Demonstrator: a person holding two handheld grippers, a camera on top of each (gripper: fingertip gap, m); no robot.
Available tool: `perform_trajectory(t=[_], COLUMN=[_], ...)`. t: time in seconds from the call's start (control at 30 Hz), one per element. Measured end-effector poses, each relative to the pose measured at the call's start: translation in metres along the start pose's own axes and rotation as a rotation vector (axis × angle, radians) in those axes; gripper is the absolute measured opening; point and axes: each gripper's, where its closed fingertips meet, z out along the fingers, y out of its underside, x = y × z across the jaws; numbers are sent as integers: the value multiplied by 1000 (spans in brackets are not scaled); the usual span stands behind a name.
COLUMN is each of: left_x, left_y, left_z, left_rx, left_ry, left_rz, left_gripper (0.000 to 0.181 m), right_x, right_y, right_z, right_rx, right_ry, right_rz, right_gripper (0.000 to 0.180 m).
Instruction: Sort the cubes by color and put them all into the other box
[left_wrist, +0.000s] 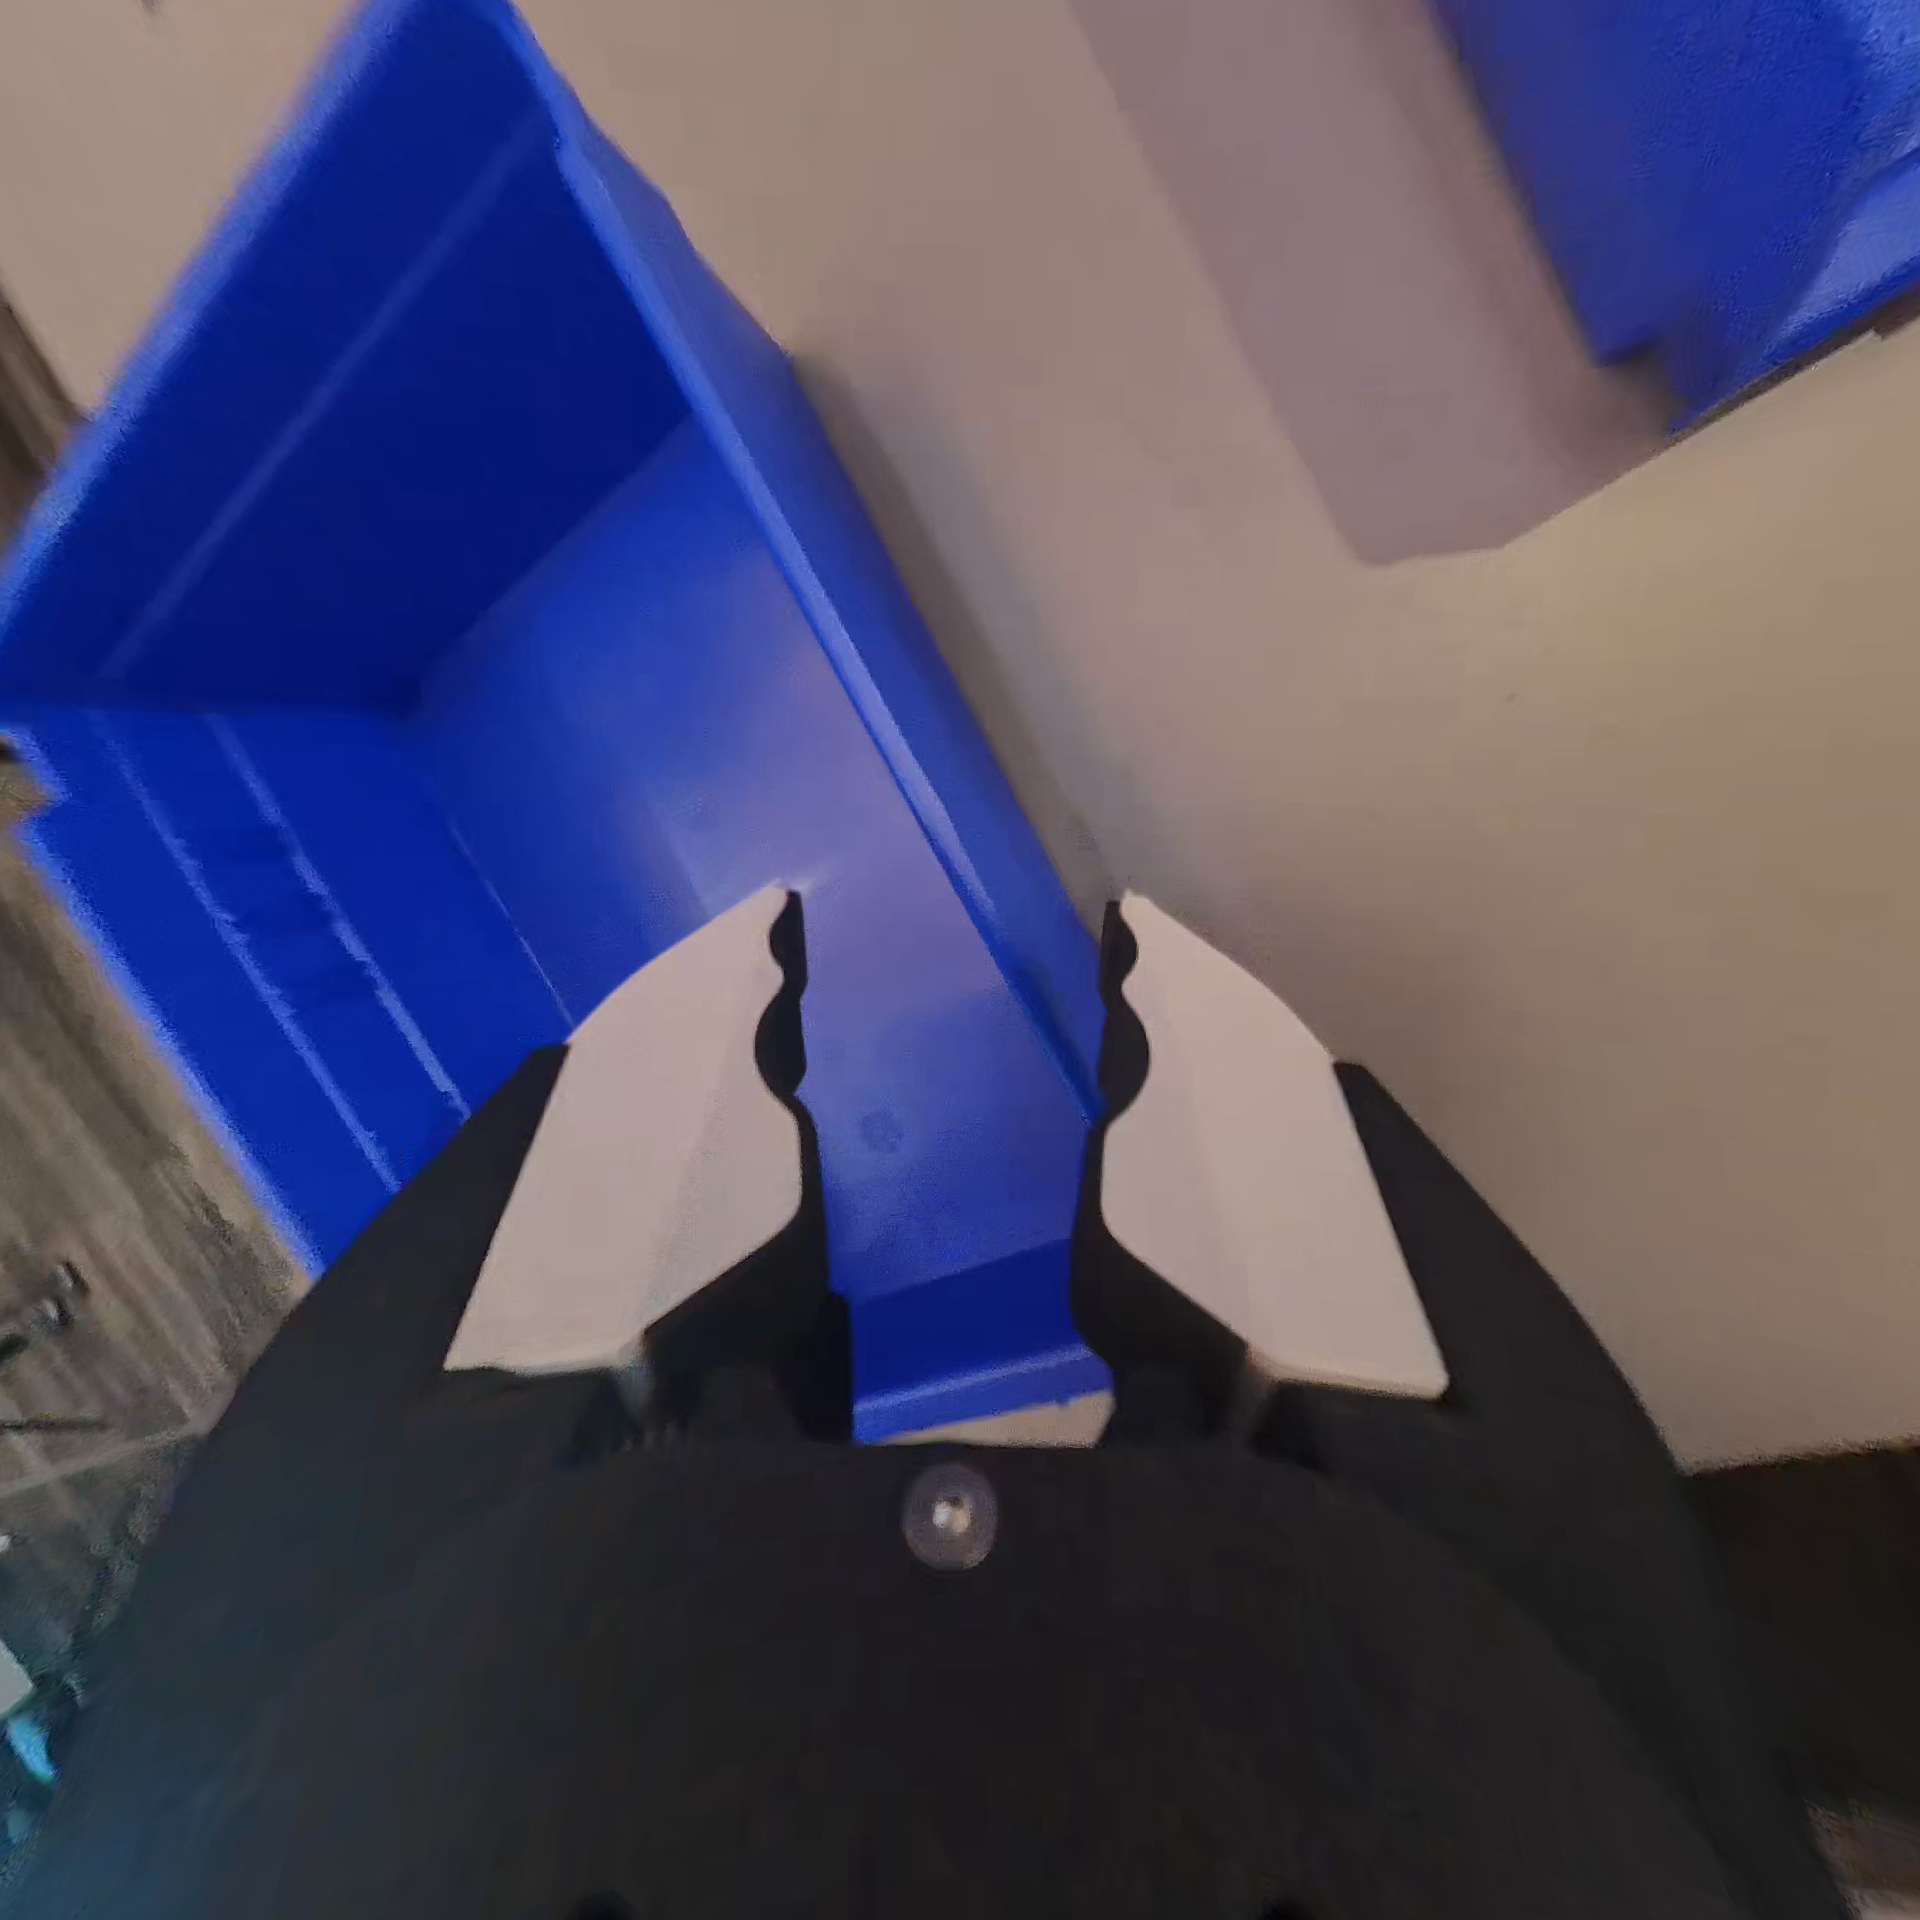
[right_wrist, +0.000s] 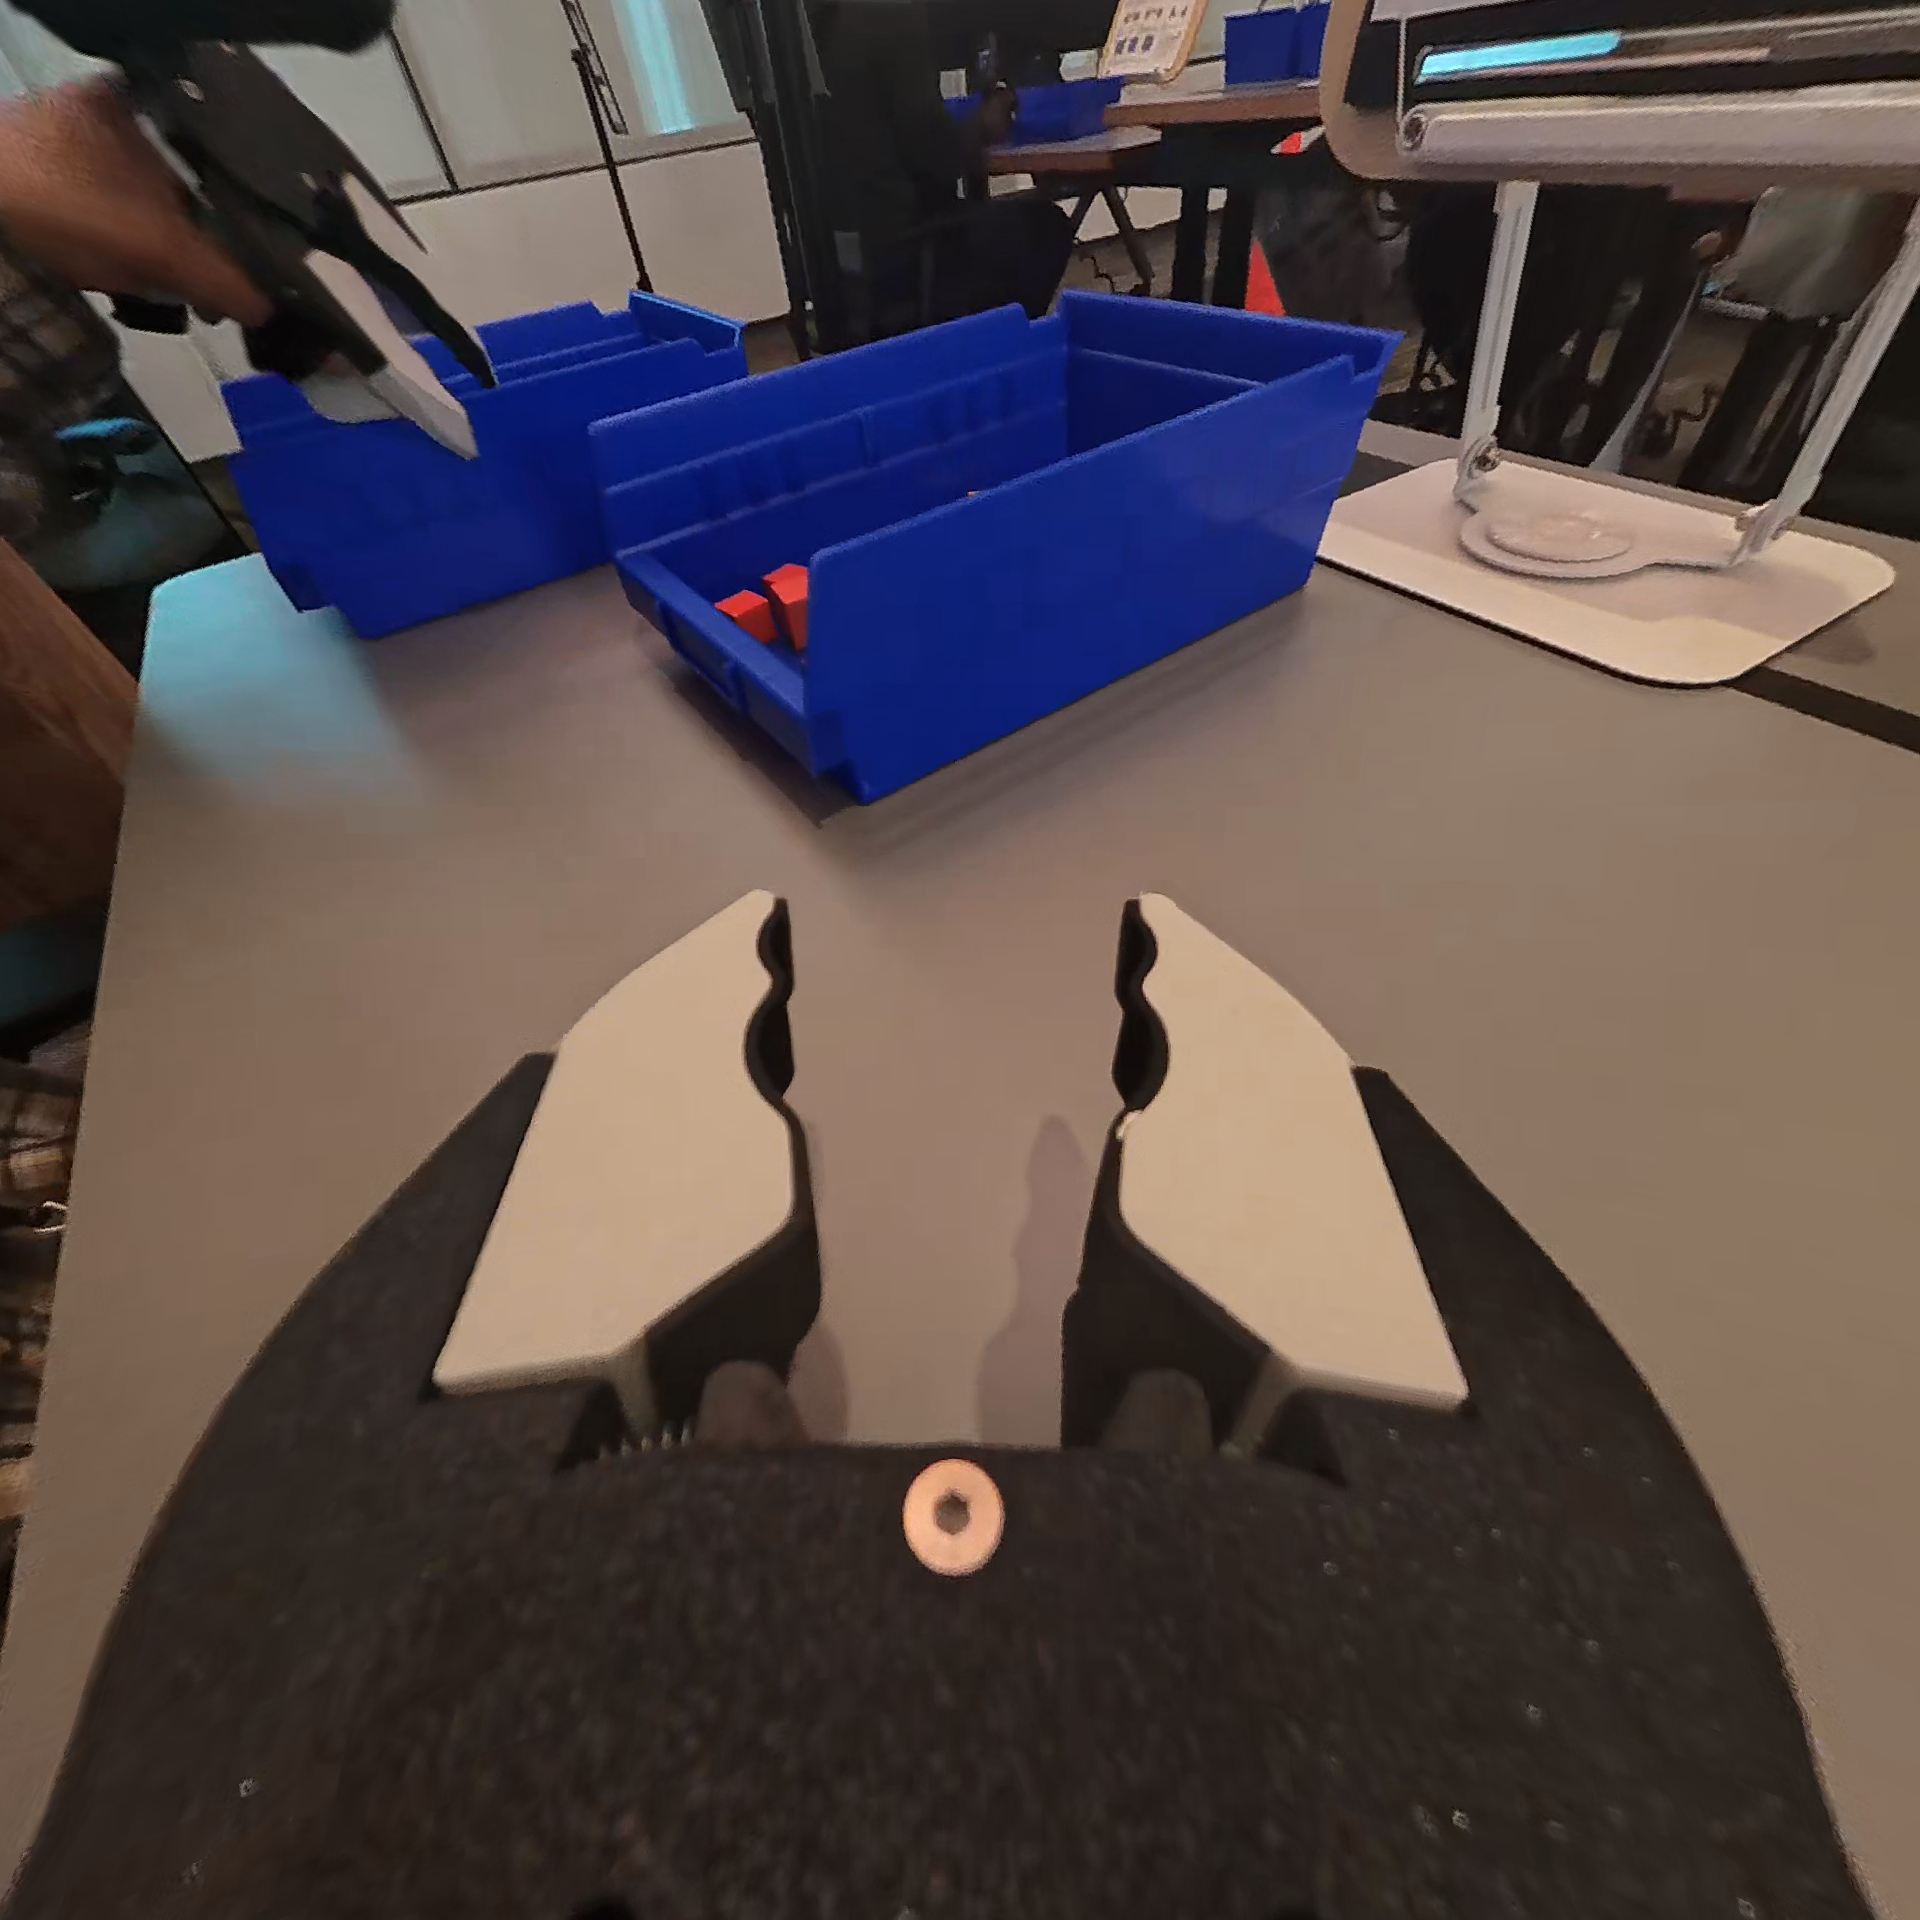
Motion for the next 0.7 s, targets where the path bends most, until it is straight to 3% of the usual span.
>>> perform_trajectory(t=[0.1, 0.2, 0.53, 0.7], left_x=[11, 8, 11, 25], left_y=[-3, 1, 85, 134], left_z=[8, 9, -16, -34], left_rx=[-67, -129, -221, -268], left_ry=[169, 214, 182, 250], left_rz=[-45, -27, 233, 492], left_gripper=[32, 15, 6, 5], right_x=[-3, -10, -27, -35], right_y=[0, -4, -19, -22], right_z=[-6, -15, -33, -30], right_rx=[-6, 11, 57, 52], right_ry=[-1, -17, -35, -51], right_rz=[-5, -2, -11, -25], right_gripper=[58, 54, 47, 49])
